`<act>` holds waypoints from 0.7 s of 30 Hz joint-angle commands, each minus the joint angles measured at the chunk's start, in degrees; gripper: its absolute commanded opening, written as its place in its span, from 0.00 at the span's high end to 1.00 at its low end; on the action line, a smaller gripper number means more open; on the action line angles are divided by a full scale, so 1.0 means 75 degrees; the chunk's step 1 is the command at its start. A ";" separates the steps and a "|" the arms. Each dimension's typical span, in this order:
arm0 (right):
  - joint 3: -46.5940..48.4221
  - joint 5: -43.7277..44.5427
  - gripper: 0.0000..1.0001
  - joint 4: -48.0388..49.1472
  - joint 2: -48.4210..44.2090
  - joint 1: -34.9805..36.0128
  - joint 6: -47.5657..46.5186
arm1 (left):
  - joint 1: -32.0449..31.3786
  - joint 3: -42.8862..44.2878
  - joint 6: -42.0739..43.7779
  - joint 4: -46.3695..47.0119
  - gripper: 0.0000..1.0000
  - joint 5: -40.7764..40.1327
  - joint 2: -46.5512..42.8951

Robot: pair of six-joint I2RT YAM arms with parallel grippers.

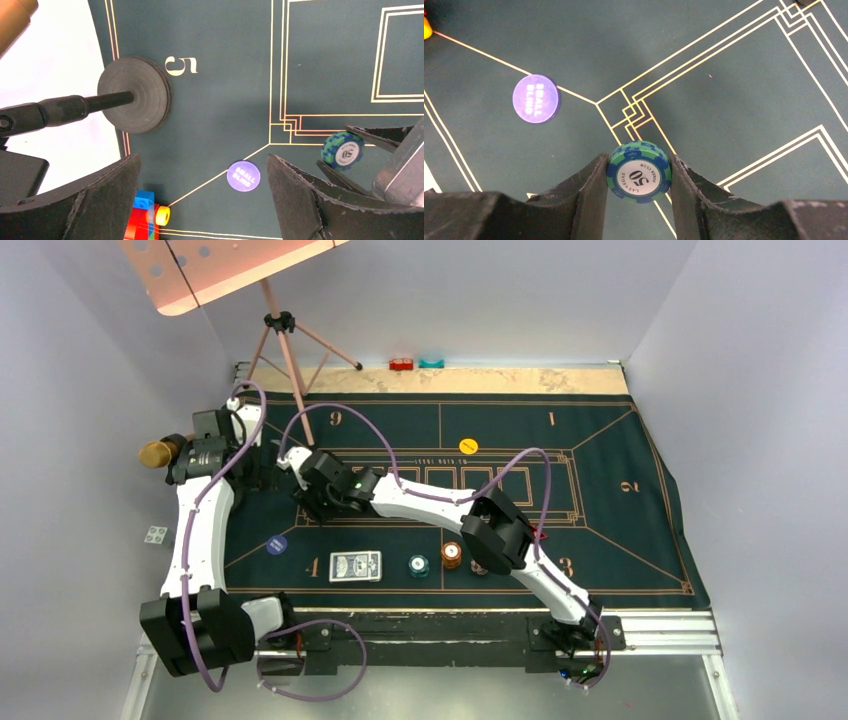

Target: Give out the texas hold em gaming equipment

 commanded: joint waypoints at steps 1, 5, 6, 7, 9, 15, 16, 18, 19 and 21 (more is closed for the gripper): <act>-0.0917 0.0185 0.68 0.0461 -0.0017 -0.0439 0.0397 | -0.0146 0.0212 -0.0228 -0.0629 0.00 0.1399 -0.0263; -0.2110 0.0129 0.69 0.1327 -0.1063 -0.0606 0.0609 | -0.0144 0.0182 -0.0050 -0.0757 0.00 0.1373 -0.0031; -0.2365 0.0083 0.69 0.1513 -0.1284 -0.0641 0.0637 | -0.0137 0.0131 0.0021 -0.0729 0.00 0.1332 -0.0001; -0.2511 0.0037 0.69 0.1603 -0.1480 -0.0681 0.0676 | -0.0142 0.0054 0.0101 -0.0685 0.00 0.1275 -0.0022; -0.2630 -0.0091 0.69 0.1713 -0.1703 -0.0745 0.0710 | -0.0143 -0.0040 0.0196 -0.0622 0.00 0.1176 -0.0055; -0.1713 -0.0243 0.69 0.1070 -0.1194 -0.0780 0.0769 | -0.0133 0.0058 0.0032 -0.0633 0.00 0.1367 -0.0398; -0.1429 -0.0166 0.69 0.0852 -0.1001 -0.0779 0.0763 | -0.0110 0.0116 -0.0055 -0.0626 0.00 0.1515 -0.0508; -0.0823 -0.0098 0.70 0.0352 -0.0491 -0.0779 0.0760 | -0.0010 0.0259 -0.0203 -0.0640 0.00 0.2119 -0.0724; -0.0562 -0.0076 0.70 0.0187 -0.0308 -0.0771 0.0772 | 0.0038 0.0374 -0.0248 -0.0671 0.00 0.2431 -0.0802; -0.0185 -0.0069 0.71 -0.0037 -0.0048 -0.0709 0.0804 | 0.0053 0.0539 -0.0301 -0.0708 0.00 0.3075 -0.0876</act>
